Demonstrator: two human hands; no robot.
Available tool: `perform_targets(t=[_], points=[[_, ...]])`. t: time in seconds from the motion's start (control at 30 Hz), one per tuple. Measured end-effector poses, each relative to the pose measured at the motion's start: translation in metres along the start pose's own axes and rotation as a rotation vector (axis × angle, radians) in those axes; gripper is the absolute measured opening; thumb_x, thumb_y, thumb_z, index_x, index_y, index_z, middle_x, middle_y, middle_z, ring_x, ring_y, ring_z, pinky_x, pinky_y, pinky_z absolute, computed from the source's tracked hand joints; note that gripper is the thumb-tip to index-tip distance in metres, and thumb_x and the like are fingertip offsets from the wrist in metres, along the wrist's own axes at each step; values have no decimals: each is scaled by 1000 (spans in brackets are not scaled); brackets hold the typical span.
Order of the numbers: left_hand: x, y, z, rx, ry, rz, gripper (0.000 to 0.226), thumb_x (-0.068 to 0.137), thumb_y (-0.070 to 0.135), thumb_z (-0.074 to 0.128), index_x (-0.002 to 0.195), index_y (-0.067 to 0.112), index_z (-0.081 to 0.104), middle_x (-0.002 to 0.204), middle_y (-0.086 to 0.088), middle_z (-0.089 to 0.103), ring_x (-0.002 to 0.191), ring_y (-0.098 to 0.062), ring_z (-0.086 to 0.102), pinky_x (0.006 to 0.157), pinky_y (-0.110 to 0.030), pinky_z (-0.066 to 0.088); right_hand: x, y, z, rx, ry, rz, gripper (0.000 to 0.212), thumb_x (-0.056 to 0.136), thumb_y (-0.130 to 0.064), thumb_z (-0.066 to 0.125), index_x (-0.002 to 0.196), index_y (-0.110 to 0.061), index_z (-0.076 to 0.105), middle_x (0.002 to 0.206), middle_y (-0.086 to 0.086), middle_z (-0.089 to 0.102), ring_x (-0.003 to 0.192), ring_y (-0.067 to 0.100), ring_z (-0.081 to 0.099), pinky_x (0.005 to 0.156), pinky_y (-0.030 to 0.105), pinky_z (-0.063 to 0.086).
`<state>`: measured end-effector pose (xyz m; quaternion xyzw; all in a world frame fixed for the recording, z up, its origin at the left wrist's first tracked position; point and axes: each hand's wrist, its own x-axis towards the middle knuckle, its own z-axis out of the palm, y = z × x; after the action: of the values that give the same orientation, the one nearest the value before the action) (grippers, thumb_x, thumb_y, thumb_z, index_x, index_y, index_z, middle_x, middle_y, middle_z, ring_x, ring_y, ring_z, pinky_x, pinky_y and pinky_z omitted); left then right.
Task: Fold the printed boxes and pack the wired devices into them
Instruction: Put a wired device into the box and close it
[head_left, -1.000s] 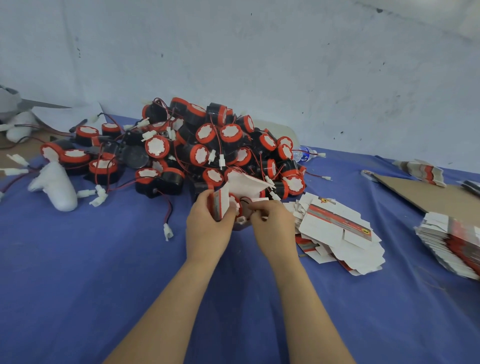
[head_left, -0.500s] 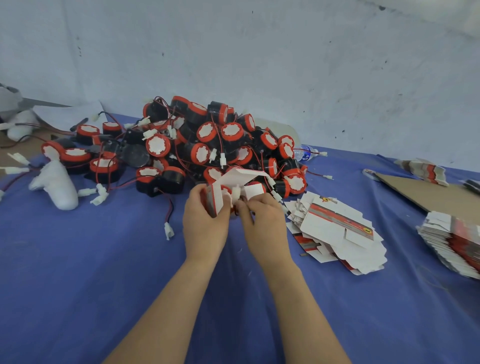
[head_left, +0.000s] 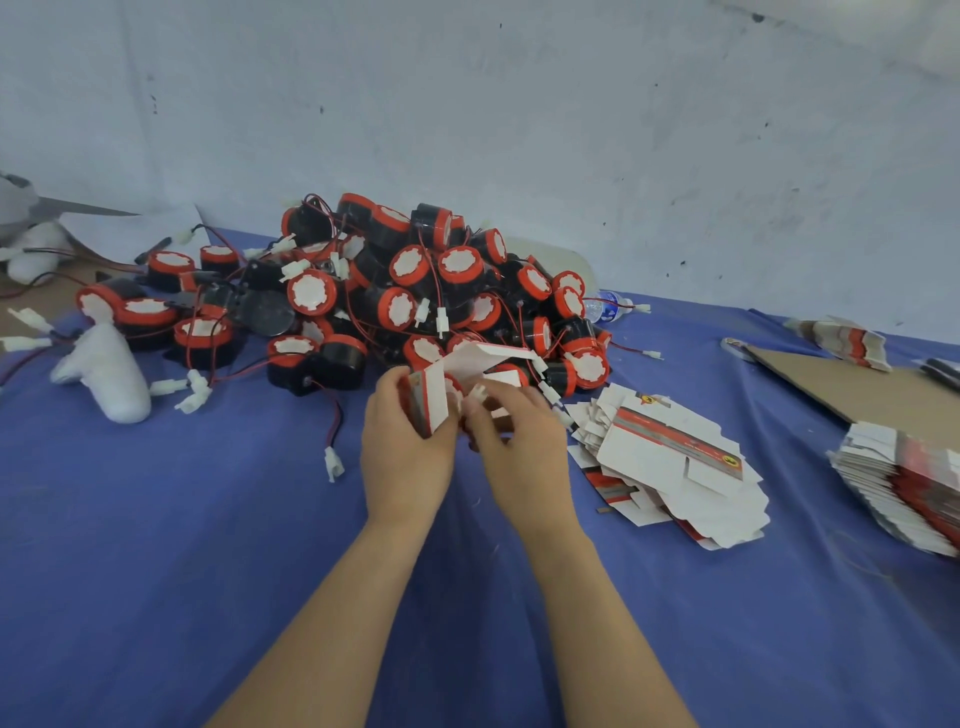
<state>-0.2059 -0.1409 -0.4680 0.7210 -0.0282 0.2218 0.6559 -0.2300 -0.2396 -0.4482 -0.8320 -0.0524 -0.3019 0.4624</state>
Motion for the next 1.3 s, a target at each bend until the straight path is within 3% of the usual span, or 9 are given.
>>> perform_targets(t=[0.17, 0.27, 0.37, 0.57, 0.7, 0.87, 0.97, 1.13, 1.3], points=[[-5, 7, 4, -2, -101, 41, 42, 85, 37, 65, 124, 31, 50, 104, 24, 54, 97, 8, 52, 73, 2, 37, 7, 3, -8, 293, 232, 348, 10, 95, -19, 58, 103, -14, 62, 80, 0, 70, 70, 9, 69, 73, 30, 58], [-6, 8, 4, 1, -118, 37, 42, 84, 38, 67, 122, 33, 50, 101, 29, 52, 95, 9, 52, 73, 4, 37, 7, 5, -12, 309, 282, 385, 10, 92, -21, 63, 92, -27, 55, 79, 0, 70, 68, 4, 67, 69, 21, 55], [-7, 7, 3, 16, -129, 39, 47, 84, 38, 67, 127, 27, 52, 108, 21, 54, 101, -1, 51, 78, -6, 39, 5, 5, -12, 171, 306, 287, 15, 91, -22, 64, 86, -30, 52, 77, -12, 61, 67, -13, 58, 57, 3, 43], [-8, 11, 3, -42, -149, 5, 36, 85, 36, 68, 118, 32, 54, 104, 21, 59, 98, 1, 58, 81, -17, 52, 8, 16, -15, -70, 262, 184, 19, 91, -22, 64, 109, -16, 68, 101, -10, 48, 101, 11, 47, 82, 17, 38], [-7, 12, 1, -83, -150, -46, 36, 85, 31, 69, 119, 28, 57, 106, 15, 62, 100, -5, 59, 86, -40, 56, 7, 19, -13, -95, 285, 204, 19, 92, -24, 62, 108, -17, 72, 100, -11, 42, 106, 10, 37, 81, 6, 28], [-11, 13, 3, -60, -271, 33, 40, 83, 34, 71, 120, 31, 57, 109, 19, 61, 100, 2, 58, 77, -10, 50, 12, 24, -19, 52, 324, 463, 51, 85, -26, 71, 127, -11, 46, 117, 0, 45, 120, 23, 43, 101, 39, 41], [-12, 11, 4, -36, -287, 54, 42, 83, 33, 71, 123, 30, 56, 112, 18, 61, 100, 1, 58, 76, -6, 47, 13, 26, -25, 162, 254, 633, 66, 83, -31, 73, 135, -12, 36, 116, -2, 48, 106, 17, 49, 90, 30, 44], [-12, 8, 8, -17, -253, 14, 22, 92, 30, 60, 106, 44, 51, 103, 13, 62, 92, -5, 60, 67, -8, 46, 8, 17, -18, 23, 338, 371, 38, 85, -26, 68, 114, -22, 43, 97, -7, 56, 89, 17, 58, 75, 33, 50], [-1, 8, 4, -230, -154, -227, 12, 96, 21, 52, 105, 29, 56, 112, -4, 60, 99, -18, 62, 68, -32, 58, 2, 5, -9, 196, 202, 175, 9, 93, -30, 60, 89, -37, 58, 77, -21, 64, 79, -7, 59, 65, 8, 44]])
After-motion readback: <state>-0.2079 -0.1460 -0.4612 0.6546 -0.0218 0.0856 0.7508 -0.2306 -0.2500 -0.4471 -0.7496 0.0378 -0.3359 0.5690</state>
